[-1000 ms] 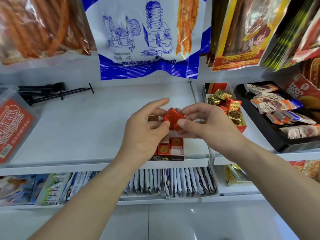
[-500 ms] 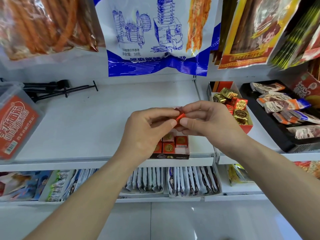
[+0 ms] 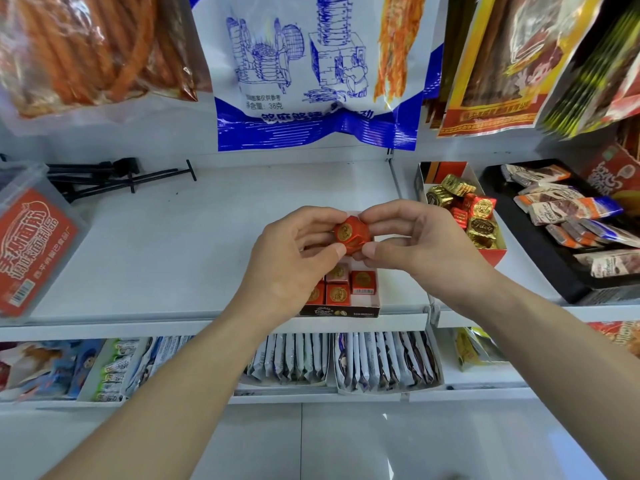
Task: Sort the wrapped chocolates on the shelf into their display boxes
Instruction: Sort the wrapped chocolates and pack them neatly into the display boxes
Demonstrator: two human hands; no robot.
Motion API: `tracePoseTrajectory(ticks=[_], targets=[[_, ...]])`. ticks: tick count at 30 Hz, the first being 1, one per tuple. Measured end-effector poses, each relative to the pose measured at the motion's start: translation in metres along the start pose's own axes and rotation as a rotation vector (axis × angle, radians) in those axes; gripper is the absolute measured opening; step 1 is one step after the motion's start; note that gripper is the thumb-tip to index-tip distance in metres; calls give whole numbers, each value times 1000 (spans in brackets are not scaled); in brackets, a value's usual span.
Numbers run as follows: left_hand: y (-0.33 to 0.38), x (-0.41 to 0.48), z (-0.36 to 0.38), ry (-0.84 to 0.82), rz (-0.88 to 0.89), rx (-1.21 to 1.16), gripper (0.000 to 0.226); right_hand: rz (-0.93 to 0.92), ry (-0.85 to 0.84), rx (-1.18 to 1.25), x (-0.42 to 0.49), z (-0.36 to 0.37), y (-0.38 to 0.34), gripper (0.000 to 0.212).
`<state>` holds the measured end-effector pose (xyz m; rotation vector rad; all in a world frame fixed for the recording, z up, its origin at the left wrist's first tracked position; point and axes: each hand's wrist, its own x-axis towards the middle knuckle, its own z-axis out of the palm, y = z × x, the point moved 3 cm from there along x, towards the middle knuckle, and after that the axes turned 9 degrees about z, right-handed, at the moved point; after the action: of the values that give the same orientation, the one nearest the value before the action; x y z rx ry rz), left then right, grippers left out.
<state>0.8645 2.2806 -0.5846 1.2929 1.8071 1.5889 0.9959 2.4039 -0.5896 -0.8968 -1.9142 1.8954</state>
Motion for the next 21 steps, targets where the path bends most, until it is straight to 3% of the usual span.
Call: tracePoseTrajectory(ticks=[11,21], targets=[[-4,-1,2,-45,-21,-9,37,-3,36,-100,-3,-4,1,38],[-5,4,-2,-51,30,87,40,86,113,-6,7,5,-1,26]])
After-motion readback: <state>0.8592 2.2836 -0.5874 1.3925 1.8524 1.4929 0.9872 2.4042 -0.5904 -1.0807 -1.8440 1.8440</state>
